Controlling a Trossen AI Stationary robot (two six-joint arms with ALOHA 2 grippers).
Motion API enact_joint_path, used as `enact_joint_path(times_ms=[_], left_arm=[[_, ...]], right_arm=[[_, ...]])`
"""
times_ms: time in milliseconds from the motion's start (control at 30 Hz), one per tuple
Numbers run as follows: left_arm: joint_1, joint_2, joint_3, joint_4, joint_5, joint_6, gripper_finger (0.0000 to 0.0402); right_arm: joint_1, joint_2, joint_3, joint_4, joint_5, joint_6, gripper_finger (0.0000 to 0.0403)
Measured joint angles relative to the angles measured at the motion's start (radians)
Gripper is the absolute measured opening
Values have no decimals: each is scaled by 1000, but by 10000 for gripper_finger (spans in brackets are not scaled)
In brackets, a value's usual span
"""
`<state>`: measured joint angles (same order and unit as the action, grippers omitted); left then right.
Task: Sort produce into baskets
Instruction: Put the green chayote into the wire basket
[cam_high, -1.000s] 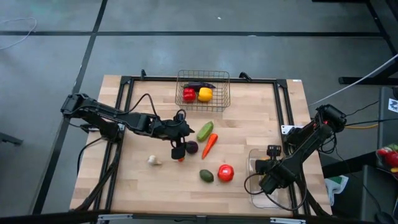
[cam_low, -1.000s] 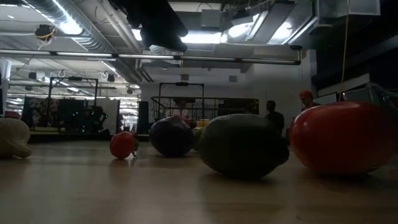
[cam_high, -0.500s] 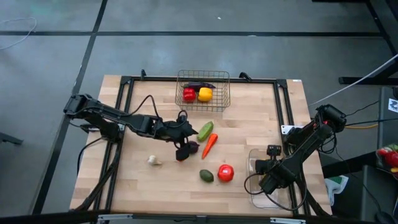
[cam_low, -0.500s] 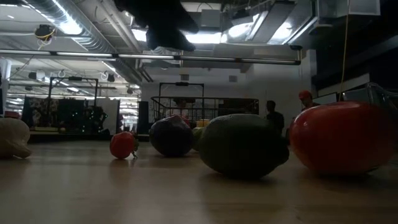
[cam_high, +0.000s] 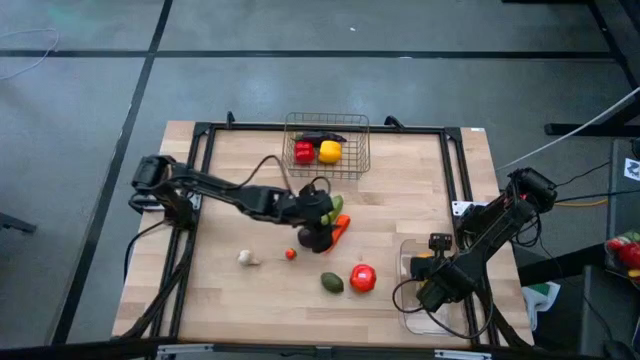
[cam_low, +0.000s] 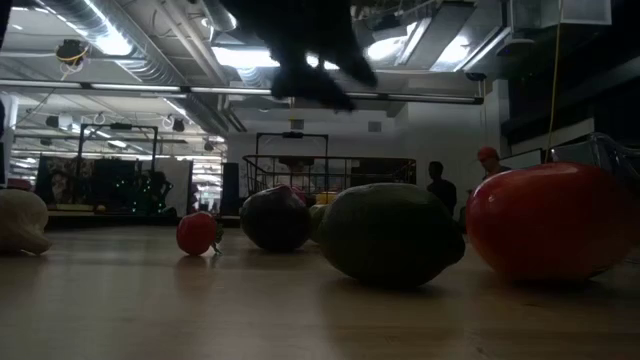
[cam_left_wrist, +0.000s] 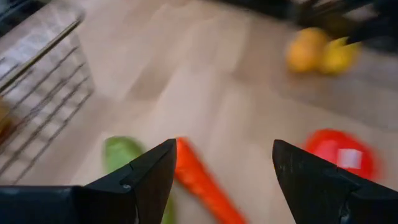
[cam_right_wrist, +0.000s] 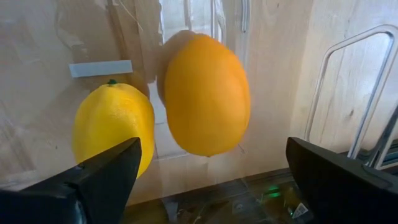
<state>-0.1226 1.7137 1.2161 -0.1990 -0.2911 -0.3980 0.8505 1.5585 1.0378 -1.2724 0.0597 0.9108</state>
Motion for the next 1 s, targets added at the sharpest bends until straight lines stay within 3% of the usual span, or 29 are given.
enact_joint_path(times_ms=[233, 1000], left_arm=[[59, 96, 27, -113, -32, -71, 260], [93, 283, 28, -104, -31, -122, 260]], right_arm=[[0, 0, 0, 1, 0, 0, 399], [0, 0, 0, 24, 0, 0, 399]])
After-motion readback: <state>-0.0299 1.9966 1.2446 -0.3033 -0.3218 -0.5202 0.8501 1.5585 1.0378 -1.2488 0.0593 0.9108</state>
